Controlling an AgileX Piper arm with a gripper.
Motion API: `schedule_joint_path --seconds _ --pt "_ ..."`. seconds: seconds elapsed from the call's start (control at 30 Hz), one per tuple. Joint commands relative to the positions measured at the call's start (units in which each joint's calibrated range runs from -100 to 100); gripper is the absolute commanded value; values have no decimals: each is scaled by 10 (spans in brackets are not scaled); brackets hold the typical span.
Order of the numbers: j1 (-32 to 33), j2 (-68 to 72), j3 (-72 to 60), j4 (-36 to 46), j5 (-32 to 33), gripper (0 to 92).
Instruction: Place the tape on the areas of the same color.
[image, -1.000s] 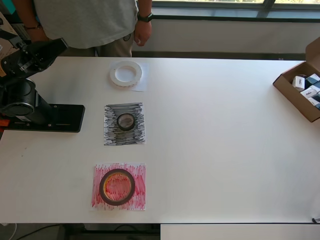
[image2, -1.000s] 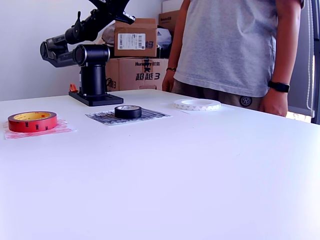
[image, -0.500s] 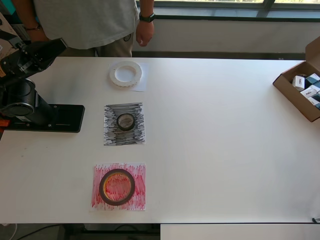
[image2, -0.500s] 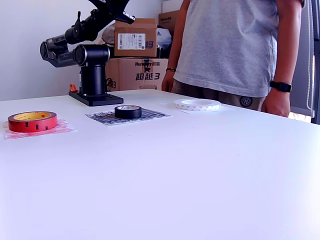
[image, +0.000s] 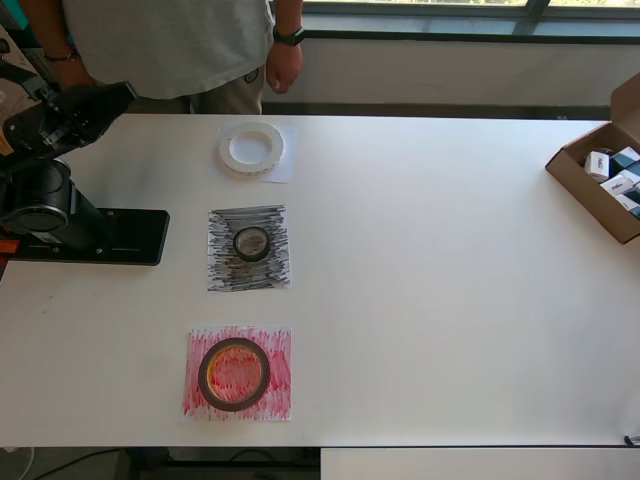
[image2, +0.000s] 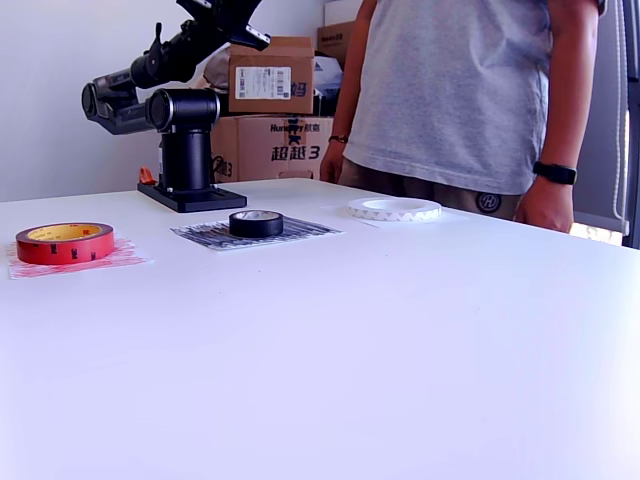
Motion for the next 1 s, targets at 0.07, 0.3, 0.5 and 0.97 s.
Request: schedule_joint_path --seconds 0.07,0.3,0.5,0.97 --pt "0 -1 -3 307 -3 1" --pt "5 -2 -4 387 2 1" --pt "5 -2 -4 387 2 1" --pt "5 -2 -4 387 2 1"
